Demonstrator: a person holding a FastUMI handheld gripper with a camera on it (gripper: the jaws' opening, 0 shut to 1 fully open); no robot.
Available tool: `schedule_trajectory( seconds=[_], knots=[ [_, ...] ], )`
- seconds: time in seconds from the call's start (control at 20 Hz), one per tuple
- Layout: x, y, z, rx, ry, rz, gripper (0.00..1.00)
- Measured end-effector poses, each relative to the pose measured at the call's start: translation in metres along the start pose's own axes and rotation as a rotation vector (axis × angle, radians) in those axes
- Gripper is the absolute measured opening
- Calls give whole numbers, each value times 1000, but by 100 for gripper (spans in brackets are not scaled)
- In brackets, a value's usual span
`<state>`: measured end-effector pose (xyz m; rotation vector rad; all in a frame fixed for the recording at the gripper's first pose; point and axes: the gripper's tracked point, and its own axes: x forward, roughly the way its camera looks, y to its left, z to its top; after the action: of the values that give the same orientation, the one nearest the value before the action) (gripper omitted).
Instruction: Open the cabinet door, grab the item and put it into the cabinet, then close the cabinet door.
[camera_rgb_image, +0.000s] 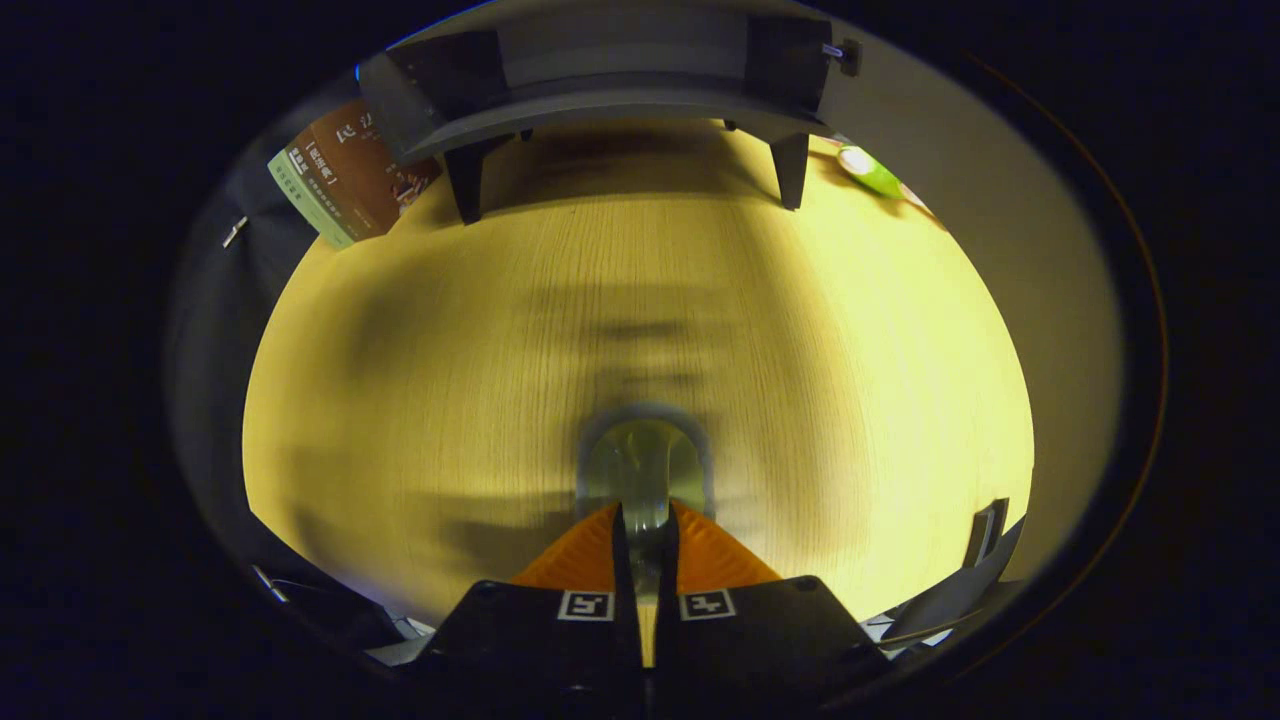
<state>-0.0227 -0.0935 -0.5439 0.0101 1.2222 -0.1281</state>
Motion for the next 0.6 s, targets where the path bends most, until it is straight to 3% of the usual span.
schedule_trajectory(
  seconds=[0.2, 0.6],
  knots=[
    [-16, 2, 6, 2, -12, 4, 9],
    [-99, 0, 91, 6, -246, -34, 9]
  ],
)
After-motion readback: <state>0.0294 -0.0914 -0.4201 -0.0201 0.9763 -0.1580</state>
